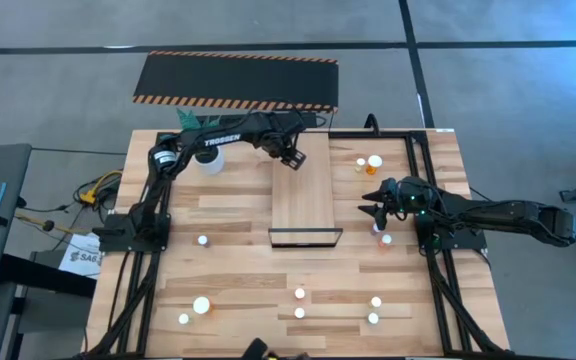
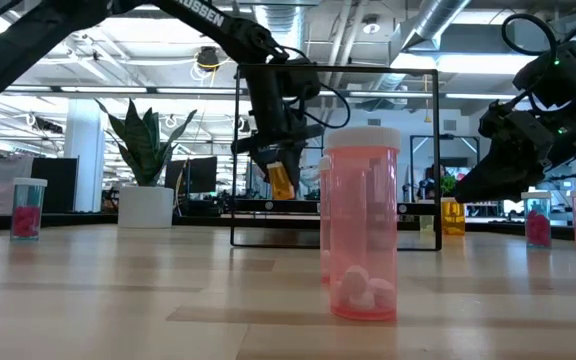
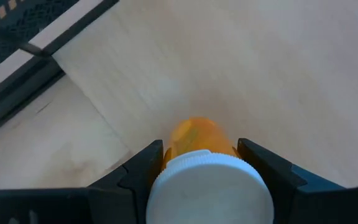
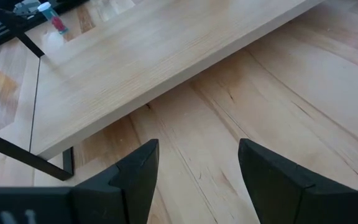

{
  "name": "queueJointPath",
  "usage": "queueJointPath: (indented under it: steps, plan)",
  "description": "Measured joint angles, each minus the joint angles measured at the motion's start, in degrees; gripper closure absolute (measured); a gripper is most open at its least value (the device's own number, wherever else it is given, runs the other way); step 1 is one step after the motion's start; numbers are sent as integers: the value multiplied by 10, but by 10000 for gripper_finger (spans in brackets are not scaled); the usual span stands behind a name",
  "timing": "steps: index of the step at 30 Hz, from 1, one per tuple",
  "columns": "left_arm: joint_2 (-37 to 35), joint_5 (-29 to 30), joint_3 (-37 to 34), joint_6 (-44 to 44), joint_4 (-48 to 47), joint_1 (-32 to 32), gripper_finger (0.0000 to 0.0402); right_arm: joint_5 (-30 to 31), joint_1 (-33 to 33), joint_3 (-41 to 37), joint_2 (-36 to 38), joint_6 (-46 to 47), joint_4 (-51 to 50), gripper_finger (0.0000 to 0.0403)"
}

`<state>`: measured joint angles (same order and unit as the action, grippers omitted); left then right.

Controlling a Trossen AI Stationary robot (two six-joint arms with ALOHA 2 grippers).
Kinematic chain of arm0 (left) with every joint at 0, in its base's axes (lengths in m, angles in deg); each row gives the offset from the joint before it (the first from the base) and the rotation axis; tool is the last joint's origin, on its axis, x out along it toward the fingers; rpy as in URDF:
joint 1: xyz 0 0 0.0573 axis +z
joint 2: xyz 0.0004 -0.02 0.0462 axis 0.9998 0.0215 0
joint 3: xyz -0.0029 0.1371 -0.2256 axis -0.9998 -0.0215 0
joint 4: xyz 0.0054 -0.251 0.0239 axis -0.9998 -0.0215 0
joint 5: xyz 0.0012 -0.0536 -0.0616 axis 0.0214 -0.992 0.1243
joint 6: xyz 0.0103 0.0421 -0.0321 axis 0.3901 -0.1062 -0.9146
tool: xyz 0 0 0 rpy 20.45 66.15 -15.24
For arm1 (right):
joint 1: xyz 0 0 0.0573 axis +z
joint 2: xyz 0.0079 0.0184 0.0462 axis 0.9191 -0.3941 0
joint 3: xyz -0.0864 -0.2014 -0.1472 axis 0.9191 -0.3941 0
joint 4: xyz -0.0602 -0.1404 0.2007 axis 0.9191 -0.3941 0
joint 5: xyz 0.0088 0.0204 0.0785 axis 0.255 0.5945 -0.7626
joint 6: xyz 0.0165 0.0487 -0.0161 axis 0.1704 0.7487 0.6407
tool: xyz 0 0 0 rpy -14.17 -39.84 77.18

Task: Pick and place medicine bottles onto shelf by color
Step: Put the middle orange pill bottle on the shelf

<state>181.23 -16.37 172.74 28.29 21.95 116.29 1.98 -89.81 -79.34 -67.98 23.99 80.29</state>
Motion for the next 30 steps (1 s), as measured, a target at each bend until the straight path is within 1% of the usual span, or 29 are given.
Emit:
queueJointPath:
  steps: [8, 16, 30]
  plan:
    - [5, 2, -1, -2, 8, 6, 227, 0, 0, 0, 0, 0, 0, 157]
    - [5, 2, -1, -12, 43, 5, 227, 0, 0, 0, 0, 0, 0, 157]
    - [5, 4, -1, -12, 37, 9, 227, 0, 0, 0, 0, 0, 0, 157]
